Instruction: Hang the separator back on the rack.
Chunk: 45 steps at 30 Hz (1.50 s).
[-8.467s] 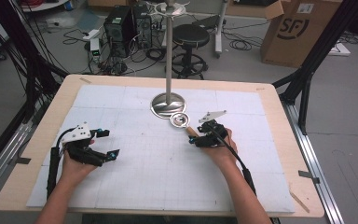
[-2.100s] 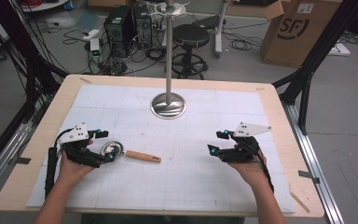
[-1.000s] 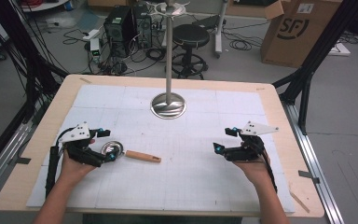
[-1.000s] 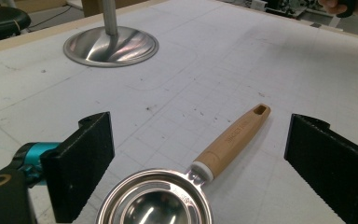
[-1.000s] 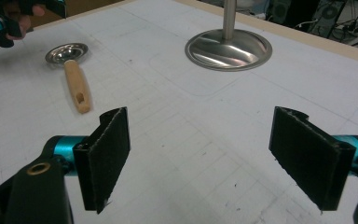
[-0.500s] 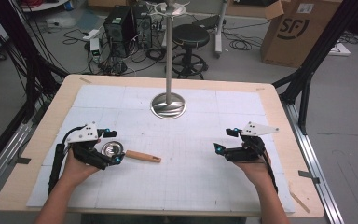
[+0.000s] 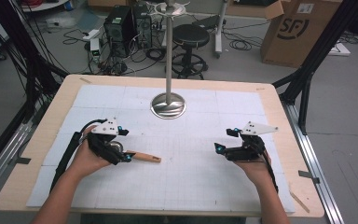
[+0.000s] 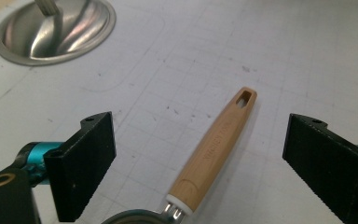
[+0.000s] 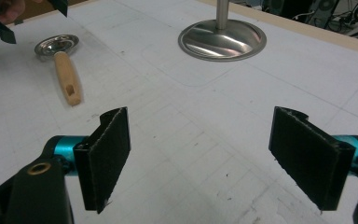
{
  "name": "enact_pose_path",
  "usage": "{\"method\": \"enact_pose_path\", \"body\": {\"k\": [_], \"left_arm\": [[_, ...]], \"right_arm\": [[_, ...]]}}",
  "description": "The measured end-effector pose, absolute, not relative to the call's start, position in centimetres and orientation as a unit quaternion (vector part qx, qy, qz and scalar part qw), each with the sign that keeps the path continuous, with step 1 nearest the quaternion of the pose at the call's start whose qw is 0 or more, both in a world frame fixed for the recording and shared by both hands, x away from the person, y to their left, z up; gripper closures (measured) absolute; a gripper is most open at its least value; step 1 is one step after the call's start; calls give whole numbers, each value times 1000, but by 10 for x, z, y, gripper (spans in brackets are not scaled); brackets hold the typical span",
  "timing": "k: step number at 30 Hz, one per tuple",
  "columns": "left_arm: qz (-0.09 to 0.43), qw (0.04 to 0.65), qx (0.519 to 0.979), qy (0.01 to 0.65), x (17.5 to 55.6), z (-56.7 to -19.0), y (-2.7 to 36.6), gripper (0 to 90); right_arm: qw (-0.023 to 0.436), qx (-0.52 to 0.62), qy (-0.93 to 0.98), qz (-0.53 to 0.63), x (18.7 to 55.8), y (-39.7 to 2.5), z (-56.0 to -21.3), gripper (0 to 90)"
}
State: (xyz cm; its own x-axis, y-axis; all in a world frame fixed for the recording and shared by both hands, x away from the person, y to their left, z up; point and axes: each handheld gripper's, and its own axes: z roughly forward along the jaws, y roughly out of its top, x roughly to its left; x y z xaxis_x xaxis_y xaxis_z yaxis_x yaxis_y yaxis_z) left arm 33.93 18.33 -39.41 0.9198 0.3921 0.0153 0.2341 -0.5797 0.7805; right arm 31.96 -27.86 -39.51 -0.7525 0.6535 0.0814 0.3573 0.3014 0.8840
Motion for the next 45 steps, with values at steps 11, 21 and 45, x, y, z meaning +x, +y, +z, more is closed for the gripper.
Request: {"method": "enact_pose_path", "body": {"k": [11,21,45], "left_arm": [[75,333,929,146,347,-388,165,232],[78,284,948,122,347,-385,144,265],[63,174,979,85,354,-402,120,429]], "right_arm": [[147,319,795,495,322,-276,-397,197],[146,316,795,496,324,-275,-399,199],[144,317,796,495,328,-274,-401,201]]}}
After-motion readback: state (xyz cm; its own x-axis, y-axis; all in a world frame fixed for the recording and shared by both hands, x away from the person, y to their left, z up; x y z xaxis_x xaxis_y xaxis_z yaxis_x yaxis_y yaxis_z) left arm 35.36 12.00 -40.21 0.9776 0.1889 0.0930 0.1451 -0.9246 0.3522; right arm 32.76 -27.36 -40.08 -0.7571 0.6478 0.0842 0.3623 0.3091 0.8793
